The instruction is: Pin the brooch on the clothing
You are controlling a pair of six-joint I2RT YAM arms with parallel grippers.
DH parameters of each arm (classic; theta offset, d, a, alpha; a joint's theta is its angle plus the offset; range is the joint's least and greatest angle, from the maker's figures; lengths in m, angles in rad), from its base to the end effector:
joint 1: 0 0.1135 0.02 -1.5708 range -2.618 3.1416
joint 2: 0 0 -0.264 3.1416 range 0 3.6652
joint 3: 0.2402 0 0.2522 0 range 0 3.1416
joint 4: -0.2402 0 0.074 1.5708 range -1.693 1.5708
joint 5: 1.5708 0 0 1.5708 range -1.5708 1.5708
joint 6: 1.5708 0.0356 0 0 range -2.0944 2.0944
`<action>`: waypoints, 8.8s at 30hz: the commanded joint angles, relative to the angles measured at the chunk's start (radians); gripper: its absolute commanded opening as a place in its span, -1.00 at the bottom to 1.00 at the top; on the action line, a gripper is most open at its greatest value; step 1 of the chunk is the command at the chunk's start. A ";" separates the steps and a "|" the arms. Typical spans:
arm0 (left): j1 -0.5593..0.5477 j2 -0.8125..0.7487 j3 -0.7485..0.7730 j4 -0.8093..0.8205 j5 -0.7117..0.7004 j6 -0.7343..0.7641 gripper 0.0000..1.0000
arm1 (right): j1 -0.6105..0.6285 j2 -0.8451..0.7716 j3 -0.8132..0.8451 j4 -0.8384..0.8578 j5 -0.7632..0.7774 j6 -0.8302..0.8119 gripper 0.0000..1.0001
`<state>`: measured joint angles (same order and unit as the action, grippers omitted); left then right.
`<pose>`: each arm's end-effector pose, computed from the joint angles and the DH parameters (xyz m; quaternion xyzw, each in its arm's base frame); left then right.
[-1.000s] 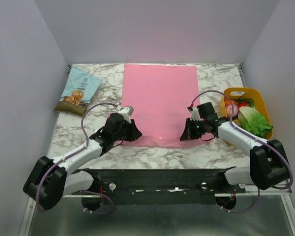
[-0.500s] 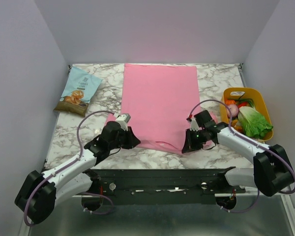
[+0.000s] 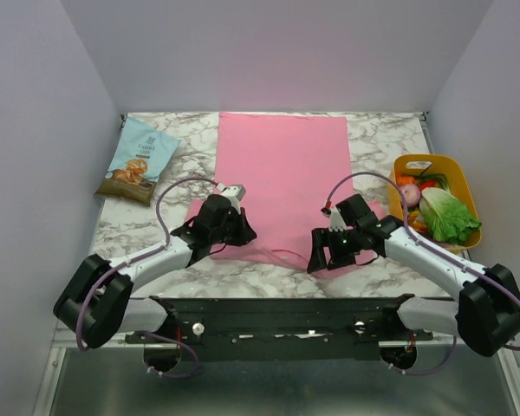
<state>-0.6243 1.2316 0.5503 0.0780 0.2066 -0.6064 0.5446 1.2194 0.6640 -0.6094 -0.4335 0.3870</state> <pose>0.1985 -0.1520 0.1930 0.0558 0.8801 -0.3416 0.3251 0.1726 0.1220 0.1855 -0.1185 0.9502 0.2766 0.0813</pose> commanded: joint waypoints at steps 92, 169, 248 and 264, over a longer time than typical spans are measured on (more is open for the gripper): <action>0.497 -0.112 0.076 -0.635 -0.544 -0.119 0.47 | 0.127 0.284 0.212 0.158 0.168 -0.045 -0.84; 0.000 0.269 0.146 -0.414 -0.503 -0.296 -1.00 | 0.103 0.114 0.197 0.109 0.403 -0.008 -0.79; 0.069 0.114 0.060 -0.652 -0.331 -0.245 -0.29 | 0.103 0.138 0.206 0.120 0.378 -0.034 -0.79; 0.028 0.066 0.053 -0.684 -0.283 -0.231 -0.31 | 0.103 0.134 0.209 0.131 0.363 -0.039 -0.78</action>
<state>-0.5774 1.2675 0.6140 -0.5526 -0.1246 -0.8555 0.6525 1.3540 0.8692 -0.4946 -0.0551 0.3645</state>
